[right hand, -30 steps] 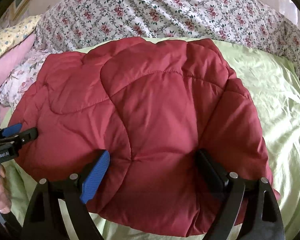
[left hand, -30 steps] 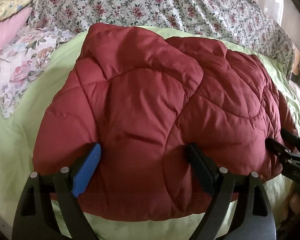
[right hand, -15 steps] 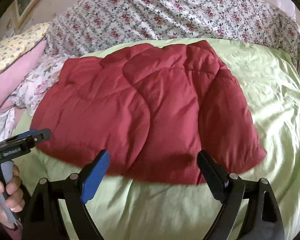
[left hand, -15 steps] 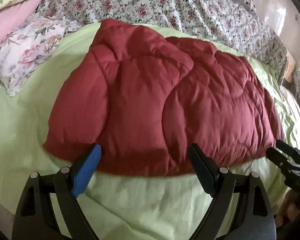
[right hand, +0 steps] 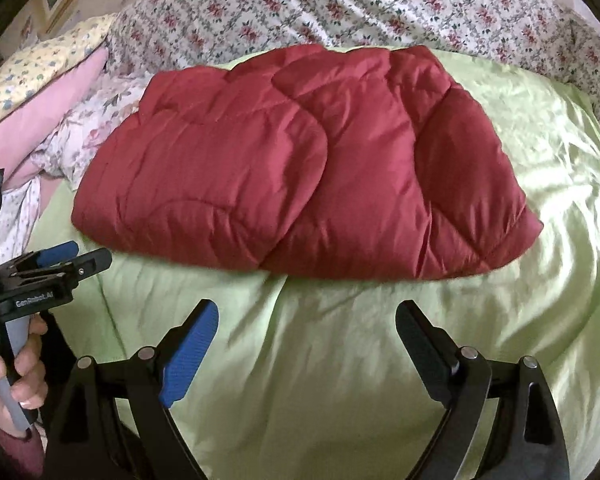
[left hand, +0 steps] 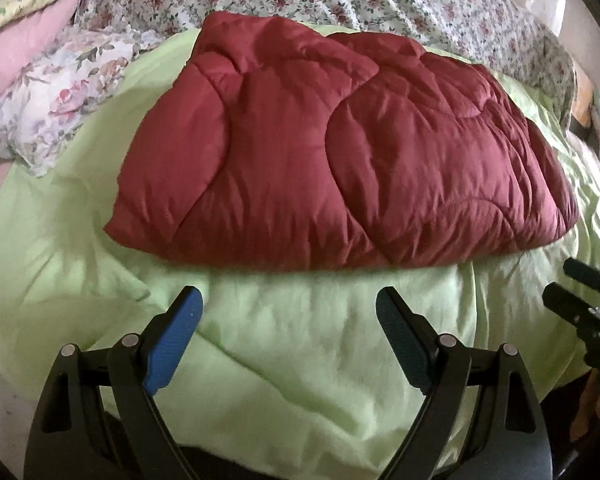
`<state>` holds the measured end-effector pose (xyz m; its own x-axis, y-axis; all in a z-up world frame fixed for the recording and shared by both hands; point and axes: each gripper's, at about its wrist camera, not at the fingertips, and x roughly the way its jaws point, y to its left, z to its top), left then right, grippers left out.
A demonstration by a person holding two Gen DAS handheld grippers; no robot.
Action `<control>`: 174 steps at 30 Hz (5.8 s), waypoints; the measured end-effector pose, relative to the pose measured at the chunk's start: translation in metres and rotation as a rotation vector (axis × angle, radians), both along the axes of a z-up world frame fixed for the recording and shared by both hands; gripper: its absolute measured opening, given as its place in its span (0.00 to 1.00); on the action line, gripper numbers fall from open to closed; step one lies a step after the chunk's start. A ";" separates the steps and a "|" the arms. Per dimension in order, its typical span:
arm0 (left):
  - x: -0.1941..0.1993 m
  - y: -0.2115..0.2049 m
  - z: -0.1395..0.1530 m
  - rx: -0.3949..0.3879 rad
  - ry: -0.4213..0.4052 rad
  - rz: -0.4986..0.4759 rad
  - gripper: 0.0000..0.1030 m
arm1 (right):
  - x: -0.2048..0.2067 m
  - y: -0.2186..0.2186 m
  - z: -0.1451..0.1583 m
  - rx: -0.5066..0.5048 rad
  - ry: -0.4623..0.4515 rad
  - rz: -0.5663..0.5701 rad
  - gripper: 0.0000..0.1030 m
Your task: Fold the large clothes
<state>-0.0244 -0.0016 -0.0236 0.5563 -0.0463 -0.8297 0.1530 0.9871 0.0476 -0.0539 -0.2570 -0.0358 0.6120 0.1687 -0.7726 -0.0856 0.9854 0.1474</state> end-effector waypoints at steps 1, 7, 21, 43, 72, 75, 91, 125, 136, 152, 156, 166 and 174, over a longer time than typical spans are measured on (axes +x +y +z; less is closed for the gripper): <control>-0.003 -0.001 0.004 0.011 -0.005 -0.001 0.87 | -0.002 0.001 0.003 -0.004 -0.001 0.009 0.92; -0.008 -0.001 0.031 0.018 -0.023 0.008 0.89 | -0.013 0.005 0.037 -0.002 -0.052 0.032 0.98; 0.025 -0.017 0.033 0.084 0.013 -0.003 0.95 | 0.021 0.002 0.043 0.004 -0.006 0.044 0.99; 0.049 -0.031 0.039 0.100 0.022 -0.035 0.95 | 0.052 -0.002 0.049 0.004 0.013 0.046 0.99; 0.060 -0.036 0.044 0.086 0.016 -0.039 0.95 | 0.070 -0.001 0.052 0.006 0.022 0.055 0.99; 0.061 -0.035 0.045 0.085 0.011 -0.040 0.95 | 0.071 0.000 0.053 0.002 0.021 0.055 0.99; 0.064 -0.036 0.048 0.093 -0.007 -0.037 0.95 | 0.078 0.003 0.059 -0.001 0.017 0.064 0.99; 0.070 -0.035 0.050 0.112 -0.028 -0.034 0.95 | 0.085 0.005 0.061 0.002 0.020 0.068 0.99; 0.073 -0.035 0.052 0.114 -0.034 -0.024 0.95 | 0.086 0.004 0.061 0.004 0.020 0.069 0.99; 0.073 -0.036 0.051 0.123 -0.043 -0.022 0.95 | 0.086 -0.004 0.058 0.016 0.021 0.058 0.99; 0.073 -0.033 0.050 0.109 -0.037 -0.022 0.95 | 0.086 -0.006 0.058 0.022 0.021 0.055 0.99; 0.078 -0.029 0.055 0.060 -0.012 -0.015 0.95 | 0.090 -0.009 0.060 0.038 0.022 0.054 0.99; 0.079 -0.033 0.058 0.026 -0.008 -0.016 0.95 | 0.094 -0.009 0.061 0.052 0.024 0.059 0.99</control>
